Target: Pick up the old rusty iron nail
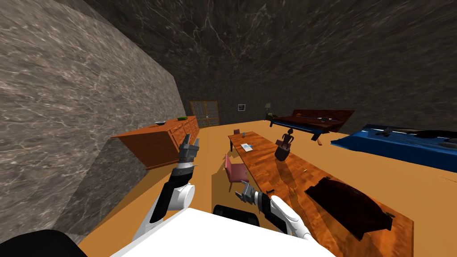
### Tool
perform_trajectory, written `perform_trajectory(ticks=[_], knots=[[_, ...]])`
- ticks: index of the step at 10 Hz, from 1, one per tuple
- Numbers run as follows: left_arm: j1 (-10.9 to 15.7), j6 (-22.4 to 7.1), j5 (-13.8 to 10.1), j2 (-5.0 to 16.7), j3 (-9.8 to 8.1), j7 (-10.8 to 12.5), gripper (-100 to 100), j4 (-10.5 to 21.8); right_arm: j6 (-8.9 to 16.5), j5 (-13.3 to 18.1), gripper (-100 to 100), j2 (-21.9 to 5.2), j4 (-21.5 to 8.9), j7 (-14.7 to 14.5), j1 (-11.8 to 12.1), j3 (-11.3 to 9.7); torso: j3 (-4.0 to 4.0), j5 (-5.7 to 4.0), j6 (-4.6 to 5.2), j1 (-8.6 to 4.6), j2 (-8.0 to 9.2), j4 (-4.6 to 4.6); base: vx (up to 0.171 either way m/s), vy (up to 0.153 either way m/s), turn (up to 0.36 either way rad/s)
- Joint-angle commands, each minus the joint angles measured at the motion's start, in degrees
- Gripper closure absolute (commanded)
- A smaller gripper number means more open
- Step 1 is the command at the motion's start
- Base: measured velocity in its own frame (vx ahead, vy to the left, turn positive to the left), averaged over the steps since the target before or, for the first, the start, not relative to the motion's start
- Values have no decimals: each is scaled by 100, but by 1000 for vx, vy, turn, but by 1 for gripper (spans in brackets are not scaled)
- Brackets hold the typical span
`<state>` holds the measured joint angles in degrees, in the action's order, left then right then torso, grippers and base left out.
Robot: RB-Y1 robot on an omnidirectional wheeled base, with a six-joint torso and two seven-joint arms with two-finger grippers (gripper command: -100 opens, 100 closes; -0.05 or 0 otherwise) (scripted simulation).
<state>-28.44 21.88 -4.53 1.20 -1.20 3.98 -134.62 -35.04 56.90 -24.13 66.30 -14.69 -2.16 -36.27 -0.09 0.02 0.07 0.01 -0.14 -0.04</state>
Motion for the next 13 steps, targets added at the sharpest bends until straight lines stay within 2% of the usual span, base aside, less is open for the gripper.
perform_trajectory(ticks=[1, 2, 3, 4, 5, 6, 8, 9, 10, 11, 12, 13], knots=[[0, 0, 0, 0, 0, 0, 0, 0, -42, 80, -100, 35, -198, -75, -26, -4, 0, 0, 0, 0, 0, 0, 20, 4, -21], [0, 0, 0, 0, 0, 0, 0, 0, -42, 347, -100, -64, -377, -100, -163, -211, 4, 1, 1, 4, 7, 1, 34, 12, 133], [1, 0, 0, 0, 1, 0, 0, 0, -42, 402, -100, -64, -506, -100, -163, -211, 3, 2, -3, 6, 4, 2, 38, -1, 81], [0, 0, 0, 0, 0, 0, 0, 0, -38, 604, -100, -161, -690, -120, -295, -417, 2, 1, 0, 3, 3, 1, 51, -15, 100], [0, 0, 0, 0, 0, 0, 0, 0, -38, 720, -100, -161, -804, -120, -295, -417, -1, 0, -2, -1, -2, 0, 47, -14, 73], [0, 0, 0, 0, 0, 0, 0, 0, -30, 877, -100, -255, -1094, -137, -421, -613, -1, 0, 0, -2, -1, 0, 56, -8, 149], [0, 0, 0, 0, 0, 0, 0, 0, -30, 1033, -100, -255, -1094, -137, -421, -620, 0, 0, 0, 1, 0, 0, 29, -3, 40], [0, 0, 0, 0, 0, 0, 0, 0, -20, 1273, -100, -346, -1351, -149, -542, -820, 5, 1, 1, 4, 9, 2, 31, -3, 114], [0, 0, 0, 0, 0, 0, 0, 0, -20, 1338, -100, -346, -1374, -149, -542, -820, 4, 1, -1, 2, 6, 2, 36, -13, 73], [0, 0, 0, 0, 0, 0, 0, 0, -6, 1556, -100, -432, -1563, -157, -656, -1015, 2, 0, 0, 0, 4, 1, 46, -18, 111], [0, 0, 0, 0, 0, 0, 0, 0, -6, 1636, -100, -432, -1643, -157, -656, -1015, 1, 0, 0, -3, 1, 1, 40, -12, 75], [0, 0, 0, 0, 0, 0, 0, 0, 11, 1846, -100, -514, -1845, -161, -764, -1205, 1, 0, 0, 0, 1, 1, 49, -11, 138]])
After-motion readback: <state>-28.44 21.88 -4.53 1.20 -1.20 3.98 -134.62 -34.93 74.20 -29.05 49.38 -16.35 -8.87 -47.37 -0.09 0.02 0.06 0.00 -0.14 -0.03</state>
